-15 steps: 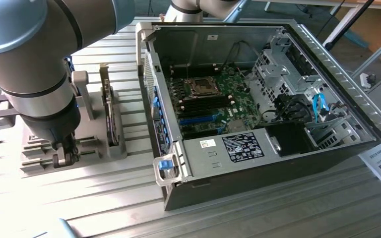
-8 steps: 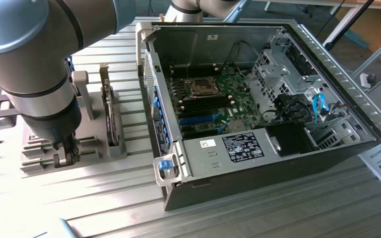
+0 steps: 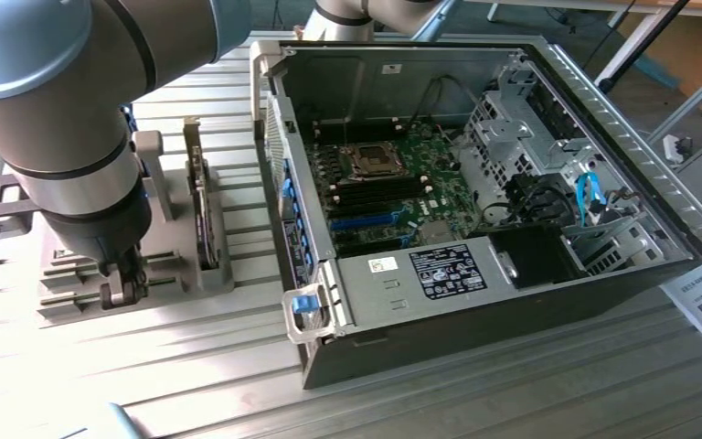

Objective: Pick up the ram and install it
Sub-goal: 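Pick up the ram and move it above insertion slot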

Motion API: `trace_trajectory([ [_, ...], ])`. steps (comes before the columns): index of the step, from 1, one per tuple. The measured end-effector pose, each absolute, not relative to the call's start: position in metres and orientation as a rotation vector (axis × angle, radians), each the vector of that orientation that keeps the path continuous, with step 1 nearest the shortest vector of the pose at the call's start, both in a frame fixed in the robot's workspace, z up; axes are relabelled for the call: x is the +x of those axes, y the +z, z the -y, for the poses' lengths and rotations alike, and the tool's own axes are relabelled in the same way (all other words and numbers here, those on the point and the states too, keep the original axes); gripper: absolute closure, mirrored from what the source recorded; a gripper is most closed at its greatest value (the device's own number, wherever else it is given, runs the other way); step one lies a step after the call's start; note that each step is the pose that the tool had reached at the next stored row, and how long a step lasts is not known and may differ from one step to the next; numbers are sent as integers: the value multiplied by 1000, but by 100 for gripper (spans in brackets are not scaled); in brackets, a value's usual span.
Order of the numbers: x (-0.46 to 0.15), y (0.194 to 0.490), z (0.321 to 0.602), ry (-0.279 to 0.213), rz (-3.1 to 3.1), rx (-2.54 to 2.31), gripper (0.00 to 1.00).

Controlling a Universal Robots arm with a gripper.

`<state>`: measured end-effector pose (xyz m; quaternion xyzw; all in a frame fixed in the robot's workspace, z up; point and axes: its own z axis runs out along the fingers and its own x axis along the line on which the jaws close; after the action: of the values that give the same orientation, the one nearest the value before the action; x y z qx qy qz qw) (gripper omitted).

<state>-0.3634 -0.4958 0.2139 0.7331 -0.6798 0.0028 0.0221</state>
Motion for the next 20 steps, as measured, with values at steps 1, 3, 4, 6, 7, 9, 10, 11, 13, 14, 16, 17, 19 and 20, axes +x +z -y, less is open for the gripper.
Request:
trace_trajectory([
  [1,-363,214,496,9,2106,2271,76],
  [3,-363,214,495,9,2106,2271,76],
  [4,-363,214,494,8,2106,2271,76],
  [6,-363,214,493,9,2106,2271,76],
  [7,-363,214,493,9,2106,2271,76],
  [9,-363,214,493,9,2106,2271,76],
  [10,-363,214,493,9,2106,2271,76],
  [11,-364,214,493,9,2106,2271,76],
  [13,-365,214,493,9,2106,2271,76],
  [14,-365,214,493,8,2106,2271,76],
  [16,-365,214,493,9,2106,2271,76],
  [17,-365,214,493,9,2106,2271,76],
  [19,-365,214,493,9,2106,2271,76],
  [20,-365,213,493,9,2106,2271,76],
])
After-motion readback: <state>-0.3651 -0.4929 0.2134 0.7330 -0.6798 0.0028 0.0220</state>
